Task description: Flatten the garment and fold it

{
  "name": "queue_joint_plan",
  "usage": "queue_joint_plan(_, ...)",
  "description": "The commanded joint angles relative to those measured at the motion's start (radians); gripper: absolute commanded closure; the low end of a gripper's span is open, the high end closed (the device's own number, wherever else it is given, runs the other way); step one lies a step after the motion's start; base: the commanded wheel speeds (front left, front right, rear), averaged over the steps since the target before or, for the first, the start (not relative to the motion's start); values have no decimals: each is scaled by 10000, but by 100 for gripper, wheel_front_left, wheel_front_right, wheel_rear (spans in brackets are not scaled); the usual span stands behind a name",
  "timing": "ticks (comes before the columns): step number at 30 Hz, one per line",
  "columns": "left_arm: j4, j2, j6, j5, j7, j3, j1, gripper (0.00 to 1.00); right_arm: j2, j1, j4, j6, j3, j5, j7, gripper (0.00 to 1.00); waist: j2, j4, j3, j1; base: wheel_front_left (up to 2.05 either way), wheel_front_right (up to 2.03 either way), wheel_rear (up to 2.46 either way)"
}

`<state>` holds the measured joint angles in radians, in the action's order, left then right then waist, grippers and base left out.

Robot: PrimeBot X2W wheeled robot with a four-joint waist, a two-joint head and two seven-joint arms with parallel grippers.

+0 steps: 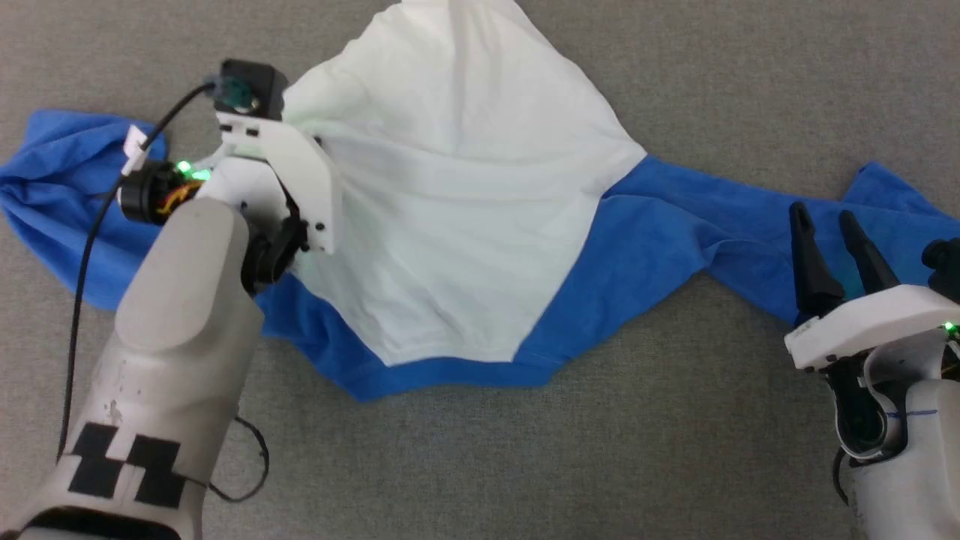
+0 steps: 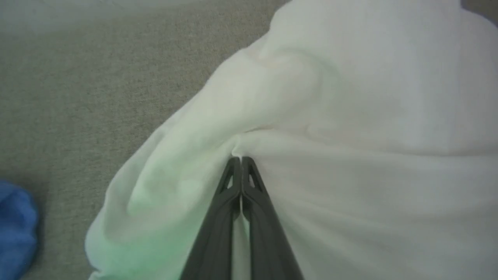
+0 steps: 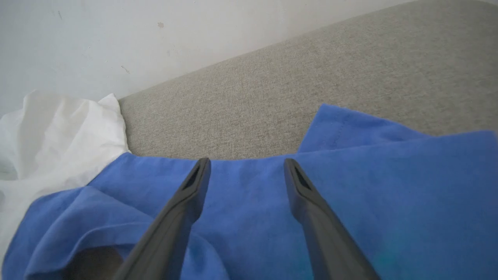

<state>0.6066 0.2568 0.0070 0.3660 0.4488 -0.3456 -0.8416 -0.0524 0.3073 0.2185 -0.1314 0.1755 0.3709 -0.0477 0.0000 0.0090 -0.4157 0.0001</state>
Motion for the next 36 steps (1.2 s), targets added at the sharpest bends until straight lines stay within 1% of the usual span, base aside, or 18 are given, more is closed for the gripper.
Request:
queue_joint_plan(1,137,58,104,-130,-224,35,-303,100,22,165,-28,7,-79,87,79,0,0,-106,-188,-1,0,0,0)
queue_joint_plan(8,730,51,171,-242,-1345,168,-1348,100,22,317,57,7,-175,139,203,0,0,-411,-511,-1,0,0,0)
queue_joint_plan(13,1306,-84,61,-145,-1564,125,-1557,100,22,304,168,7,-122,136,293,0,0,-418,-534,-1,0,0,0)
queue_joint_plan(14,1395,-112,45,-118,-1659,129,-1565,71,22,292,192,7,-101,127,304,0,0,-384,-499,-1,0,0,0)
queue_joint_plan(15,1472,-143,18,-66,-1751,150,-1559,0,22,280,214,7,-93,127,308,0,0,-342,-450,-1,0,0,0)
queue_joint_plan(19,1404,-303,-66,463,-2533,607,-1461,0,22,208,270,7,-53,61,310,0,0,-68,-118,-1,0,0,0)
queue_joint_plan(22,998,-349,-93,908,-3381,1077,-1084,0,22,48,293,7,-69,4,269,0,0,205,273,-1,0,0,0)
queue_joint_plan(25,375,-267,-65,1184,-4251,1465,-388,0,22,-190,252,7,-155,-72,137,0,0,467,702,-1,0,0,0)
queue_joint_plan(29,-695,-64,150,1400,-5412,1983,1027,0,22,-613,13,7,-303,-387,-203,0,0,740,1293,-1,0,0,0)
queue_joint_plan(31,-1261,67,349,1435,-5892,2230,1904,0,22,-859,-220,7,-399,-563,-458,0,0,794,1576,-1,0,0,0)
queue_joint_plan(33,-1869,62,522,1525,-6293,2451,2787,0,22,-1152,-557,7,-443,-801,-770,0,0,858,1829,-1,0,0,0)
queue_joint_plan(36,-2745,-5,774,1589,-6620,2678,4014,0,22,-1692,-1196,7,-635,-899,-1533,0,0,896,2188,-1,0,0,0)
